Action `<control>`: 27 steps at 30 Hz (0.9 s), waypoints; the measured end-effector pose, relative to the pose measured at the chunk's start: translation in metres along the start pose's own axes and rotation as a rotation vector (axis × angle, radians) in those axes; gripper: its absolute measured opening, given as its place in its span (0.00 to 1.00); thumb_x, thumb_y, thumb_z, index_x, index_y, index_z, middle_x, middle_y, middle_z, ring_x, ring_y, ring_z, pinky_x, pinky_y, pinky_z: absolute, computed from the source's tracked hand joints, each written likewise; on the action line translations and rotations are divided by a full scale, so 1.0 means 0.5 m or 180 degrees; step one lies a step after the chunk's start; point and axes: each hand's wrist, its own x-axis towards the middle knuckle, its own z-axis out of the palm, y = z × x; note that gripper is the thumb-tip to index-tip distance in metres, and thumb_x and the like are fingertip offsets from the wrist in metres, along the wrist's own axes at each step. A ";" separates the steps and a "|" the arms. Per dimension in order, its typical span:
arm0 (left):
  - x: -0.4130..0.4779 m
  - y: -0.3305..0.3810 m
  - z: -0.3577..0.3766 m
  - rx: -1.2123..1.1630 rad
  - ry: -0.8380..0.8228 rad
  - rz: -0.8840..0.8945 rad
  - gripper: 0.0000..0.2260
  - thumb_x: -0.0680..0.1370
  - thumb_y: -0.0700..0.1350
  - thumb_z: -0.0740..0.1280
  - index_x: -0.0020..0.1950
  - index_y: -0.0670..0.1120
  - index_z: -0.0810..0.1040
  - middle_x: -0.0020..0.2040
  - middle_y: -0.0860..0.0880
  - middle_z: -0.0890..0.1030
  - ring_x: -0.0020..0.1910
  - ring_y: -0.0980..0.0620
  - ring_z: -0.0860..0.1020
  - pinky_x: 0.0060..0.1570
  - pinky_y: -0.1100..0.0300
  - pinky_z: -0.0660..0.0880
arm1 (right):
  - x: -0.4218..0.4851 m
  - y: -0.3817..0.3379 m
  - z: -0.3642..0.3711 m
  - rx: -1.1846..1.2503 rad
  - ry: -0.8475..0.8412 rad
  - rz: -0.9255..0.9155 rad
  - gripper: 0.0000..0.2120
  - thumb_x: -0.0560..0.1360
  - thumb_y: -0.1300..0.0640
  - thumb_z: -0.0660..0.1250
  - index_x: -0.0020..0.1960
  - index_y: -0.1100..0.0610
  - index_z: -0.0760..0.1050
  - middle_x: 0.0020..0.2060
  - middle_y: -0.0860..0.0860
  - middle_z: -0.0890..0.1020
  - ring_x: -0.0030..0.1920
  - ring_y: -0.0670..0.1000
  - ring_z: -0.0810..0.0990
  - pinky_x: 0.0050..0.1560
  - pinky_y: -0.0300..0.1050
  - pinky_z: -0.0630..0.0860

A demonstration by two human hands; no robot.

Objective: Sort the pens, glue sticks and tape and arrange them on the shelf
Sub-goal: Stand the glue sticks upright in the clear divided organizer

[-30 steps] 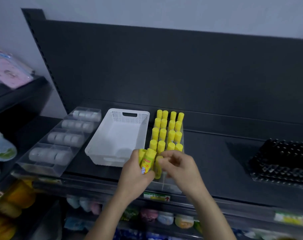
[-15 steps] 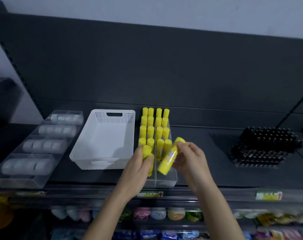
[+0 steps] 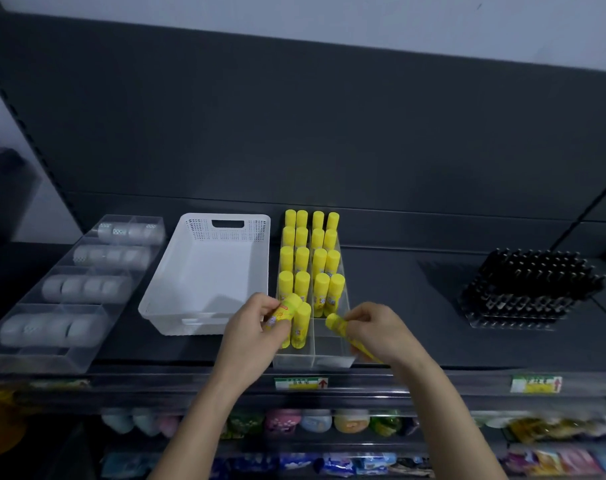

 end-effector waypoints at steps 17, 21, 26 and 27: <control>-0.019 0.014 -0.023 -0.0150 0.0566 0.0052 0.08 0.71 0.40 0.74 0.45 0.49 0.77 0.38 0.53 0.81 0.31 0.62 0.76 0.29 0.69 0.71 | 0.066 0.006 0.068 -0.1752 0.0172 -0.1185 0.09 0.70 0.66 0.64 0.40 0.53 0.69 0.38 0.50 0.74 0.37 0.52 0.73 0.27 0.35 0.62; -0.021 0.006 -0.029 -0.0281 0.0658 -0.0010 0.12 0.71 0.45 0.75 0.47 0.53 0.74 0.40 0.51 0.80 0.37 0.55 0.78 0.36 0.59 0.77 | 0.069 0.012 0.069 -0.1667 0.0202 -0.1225 0.10 0.69 0.67 0.65 0.41 0.54 0.70 0.37 0.51 0.75 0.37 0.53 0.74 0.29 0.38 0.67; -0.022 0.010 -0.025 -0.0301 0.0506 0.0136 0.09 0.72 0.44 0.73 0.46 0.52 0.74 0.40 0.48 0.82 0.40 0.46 0.80 0.43 0.47 0.79 | 0.064 0.023 0.052 -0.1297 0.0157 -0.1288 0.19 0.70 0.70 0.64 0.57 0.53 0.76 0.45 0.49 0.77 0.41 0.48 0.77 0.34 0.29 0.69; -0.022 0.013 -0.025 -0.0285 0.0424 0.0187 0.08 0.73 0.43 0.73 0.46 0.52 0.75 0.40 0.49 0.82 0.39 0.47 0.81 0.43 0.48 0.79 | 0.062 0.026 0.046 -0.1210 0.0269 -0.1311 0.19 0.71 0.70 0.63 0.58 0.54 0.76 0.46 0.48 0.77 0.42 0.46 0.76 0.35 0.27 0.68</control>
